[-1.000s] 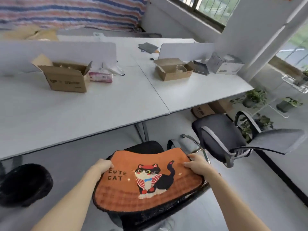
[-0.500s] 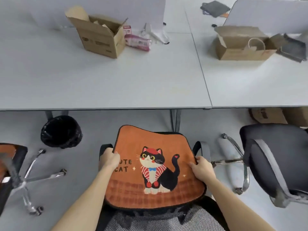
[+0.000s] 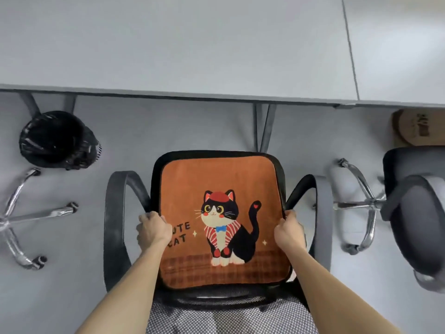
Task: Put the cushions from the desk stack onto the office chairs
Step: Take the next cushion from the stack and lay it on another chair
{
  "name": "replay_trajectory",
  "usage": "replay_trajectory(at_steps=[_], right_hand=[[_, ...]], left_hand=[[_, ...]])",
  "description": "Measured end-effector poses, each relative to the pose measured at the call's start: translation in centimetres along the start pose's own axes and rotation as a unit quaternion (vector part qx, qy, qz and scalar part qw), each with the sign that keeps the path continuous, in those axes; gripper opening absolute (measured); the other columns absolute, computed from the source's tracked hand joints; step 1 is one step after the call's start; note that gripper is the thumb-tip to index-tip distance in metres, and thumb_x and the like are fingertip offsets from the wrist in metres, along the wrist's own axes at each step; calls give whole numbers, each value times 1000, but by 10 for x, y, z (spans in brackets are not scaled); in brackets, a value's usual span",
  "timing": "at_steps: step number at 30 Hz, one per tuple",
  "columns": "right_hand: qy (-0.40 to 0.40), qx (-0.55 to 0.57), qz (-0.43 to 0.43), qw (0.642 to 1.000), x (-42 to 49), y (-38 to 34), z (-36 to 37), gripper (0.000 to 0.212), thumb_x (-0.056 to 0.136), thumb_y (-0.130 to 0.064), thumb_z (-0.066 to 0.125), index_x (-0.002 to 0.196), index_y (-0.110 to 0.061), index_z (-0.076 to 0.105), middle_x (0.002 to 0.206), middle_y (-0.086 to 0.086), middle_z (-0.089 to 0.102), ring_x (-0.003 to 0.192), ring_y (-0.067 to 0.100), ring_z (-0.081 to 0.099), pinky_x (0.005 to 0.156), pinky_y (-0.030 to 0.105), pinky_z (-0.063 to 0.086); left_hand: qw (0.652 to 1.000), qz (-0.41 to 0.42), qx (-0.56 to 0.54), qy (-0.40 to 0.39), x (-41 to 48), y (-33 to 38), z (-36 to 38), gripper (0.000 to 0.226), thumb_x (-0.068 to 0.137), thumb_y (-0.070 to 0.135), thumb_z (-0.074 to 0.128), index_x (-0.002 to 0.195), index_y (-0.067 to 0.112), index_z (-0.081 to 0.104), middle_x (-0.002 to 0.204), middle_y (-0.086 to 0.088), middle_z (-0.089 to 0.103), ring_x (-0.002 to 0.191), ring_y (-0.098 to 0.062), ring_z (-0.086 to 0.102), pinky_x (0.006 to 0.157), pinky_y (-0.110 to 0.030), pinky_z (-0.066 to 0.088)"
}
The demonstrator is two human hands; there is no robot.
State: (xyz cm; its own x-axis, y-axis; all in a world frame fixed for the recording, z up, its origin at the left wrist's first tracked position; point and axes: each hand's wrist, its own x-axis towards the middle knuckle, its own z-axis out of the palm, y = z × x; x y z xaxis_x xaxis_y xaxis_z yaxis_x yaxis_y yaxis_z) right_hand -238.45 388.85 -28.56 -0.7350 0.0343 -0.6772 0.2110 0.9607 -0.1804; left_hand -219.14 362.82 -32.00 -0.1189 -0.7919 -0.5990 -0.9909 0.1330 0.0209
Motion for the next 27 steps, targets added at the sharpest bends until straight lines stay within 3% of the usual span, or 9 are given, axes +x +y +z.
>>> replay_trajectory(at_steps=[2, 5, 11, 13, 16, 19, 22, 24, 27], right_hand=[[1, 11, 19, 1000, 7, 5, 16, 49, 99, -11, 36, 148, -20, 34, 98, 8, 56, 72, 25, 54, 66, 36, 44], [15, 24, 29, 999, 16, 11, 27, 42, 102, -12, 33, 143, -19, 37, 102, 9, 57, 71, 23, 52, 67, 37, 44], [31, 14, 49, 998, 26, 10, 37, 32, 103, -12, 34, 135, -12, 41, 117, 16, 58, 91, 33, 54, 72, 38, 40], [42, 9, 59, 997, 26, 9, 41, 35, 101, -12, 37, 136, -8, 41, 132, 18, 51, 109, 39, 55, 77, 40, 43], [59, -18, 65, 996, 24, 4, 46, 43, 99, -17, 40, 140, -5, 38, 142, 18, 40, 125, 39, 45, 89, 48, 47], [85, -85, -8, 993, 28, -10, 46, 53, 96, -24, 45, 145, -5, 37, 150, 18, 36, 135, 38, 35, 103, 50, 40], [94, -114, -128, 981, 38, -44, 45, 56, 95, -32, 48, 146, -10, 38, 155, 14, 34, 140, 38, 30, 111, 53, 35], [86, -132, -201, 967, 50, -75, 49, 57, 99, -42, 42, 151, -22, 33, 162, 10, 26, 148, 35, 21, 117, 52, 28], [81, -165, -269, 946, 79, -110, 58, 61, 101, -55, 30, 158, -40, 17, 170, -1, 3, 156, 27, -3, 124, 51, 6]], left_hand=[[1000, -6, -2, 14, 6, -11, 21, 31, 104, 26, 40, 120, 5, 56, 139, -15, 42, 122, -37, 46, 92, -51, 49], [1000, 4, -26, 16, 15, -18, 31, 30, 104, 27, 40, 120, 8, 57, 146, -12, 36, 125, -35, 47, 89, -52, 51], [997, 1, -66, 30, 19, -15, 41, 27, 105, 30, 37, 116, 10, 50, 146, -13, 33, 106, -40, 58, 75, -50, 51], [997, 6, -67, 46, 16, -14, 44, 26, 104, 29, 39, 120, 10, 48, 147, -16, 35, 109, -42, 56, 80, -53, 52], [995, 38, -46, 80, 10, -15, 45, 39, 96, 24, 52, 131, 11, 40, 150, -20, 34, 128, -43, 43, 98, -55, 44], [982, 152, 28, 107, 7, -4, 41, 58, 87, 25, 60, 139, 13, 38, 154, -19, 27, 142, -40, 27, 111, -58, 31], [949, 290, 92, 81, 18, 28, 33, 65, 93, 39, 50, 152, 22, 28, 164, -14, 12, 151, -35, 10, 121, -57, 12], [924, 361, 100, 80, 33, 61, 31, 70, 97, 49, 42, 158, 30, 14, 168, -9, -1, 154, -32, -3, 122, -55, 1], [900, 407, 131, 87, 60, 103, 34, 73, 97, 61, 32, 159, 38, 2, 167, -3, -11, 153, -30, -13, 122, -57, -1]])
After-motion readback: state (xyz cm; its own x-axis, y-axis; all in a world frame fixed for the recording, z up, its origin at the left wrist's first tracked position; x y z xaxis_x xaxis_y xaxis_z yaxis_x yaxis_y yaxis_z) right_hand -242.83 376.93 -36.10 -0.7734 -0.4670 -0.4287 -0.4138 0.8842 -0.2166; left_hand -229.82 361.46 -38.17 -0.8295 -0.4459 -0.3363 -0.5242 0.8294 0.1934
